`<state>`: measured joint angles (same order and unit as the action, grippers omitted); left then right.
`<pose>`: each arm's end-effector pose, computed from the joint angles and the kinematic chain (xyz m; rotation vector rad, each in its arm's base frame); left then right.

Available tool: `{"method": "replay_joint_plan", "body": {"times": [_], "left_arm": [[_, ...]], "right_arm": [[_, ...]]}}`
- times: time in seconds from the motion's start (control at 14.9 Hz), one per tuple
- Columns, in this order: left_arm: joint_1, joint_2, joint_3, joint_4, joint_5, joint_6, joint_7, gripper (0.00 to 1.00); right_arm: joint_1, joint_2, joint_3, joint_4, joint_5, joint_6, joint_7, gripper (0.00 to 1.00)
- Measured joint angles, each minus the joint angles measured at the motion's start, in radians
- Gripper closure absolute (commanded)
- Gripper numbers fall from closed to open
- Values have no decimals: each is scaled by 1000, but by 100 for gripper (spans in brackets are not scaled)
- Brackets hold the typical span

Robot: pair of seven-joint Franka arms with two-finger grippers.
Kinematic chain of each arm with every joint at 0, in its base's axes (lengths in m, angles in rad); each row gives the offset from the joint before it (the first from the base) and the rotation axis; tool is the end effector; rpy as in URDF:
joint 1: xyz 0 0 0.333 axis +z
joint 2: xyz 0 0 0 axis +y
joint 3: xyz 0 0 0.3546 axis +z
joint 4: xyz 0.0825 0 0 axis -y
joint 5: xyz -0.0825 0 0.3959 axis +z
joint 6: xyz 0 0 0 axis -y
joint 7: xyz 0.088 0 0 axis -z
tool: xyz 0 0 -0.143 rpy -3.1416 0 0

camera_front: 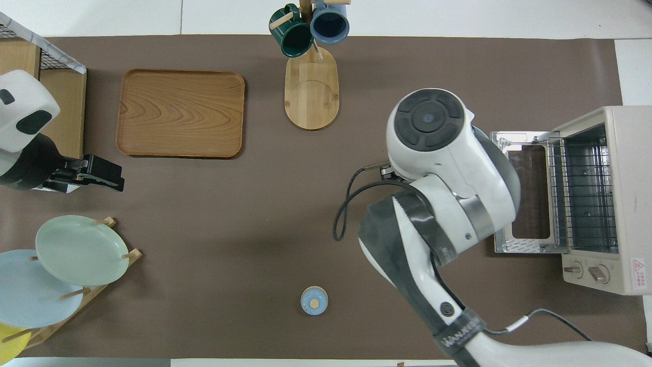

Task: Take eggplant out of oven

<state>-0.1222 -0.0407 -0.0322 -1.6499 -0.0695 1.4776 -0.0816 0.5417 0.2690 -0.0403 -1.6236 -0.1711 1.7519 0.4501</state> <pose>0.5272 -0.0930 0.6049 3.0798 -0.1149 -0.2141 0.5731 0.2924 0.4541 2.9164 0.1383 -0.0642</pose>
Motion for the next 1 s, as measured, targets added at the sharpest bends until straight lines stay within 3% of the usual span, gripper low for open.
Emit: {"method": "replay_joint_plan", "body": {"times": [0.2, 0.33, 0.8, 0.87, 0.94, 1.0], "left_arm": [[0, 0, 0, 0, 0, 0, 0, 0], [0, 0, 0, 0, 0, 0, 0, 0], [0, 0, -1, 0, 0, 0, 0, 0], [0, 0, -1, 0, 0, 0, 0, 0], [0, 0, 0, 0, 0, 0, 0, 0], [0, 0, 0, 0, 0, 0, 0, 0]], "right_arm": [[115, 212, 8, 243, 14, -52, 181, 100], [140, 307, 30, 329, 57, 1, 244, 100], [206, 390, 59, 330, 108, 169, 350, 100], [213, 399, 58, 327, 108, 186, 357, 93], [212, 404, 58, 325, 108, 204, 358, 79], [207, 407, 57, 325, 108, 224, 358, 75]]}}
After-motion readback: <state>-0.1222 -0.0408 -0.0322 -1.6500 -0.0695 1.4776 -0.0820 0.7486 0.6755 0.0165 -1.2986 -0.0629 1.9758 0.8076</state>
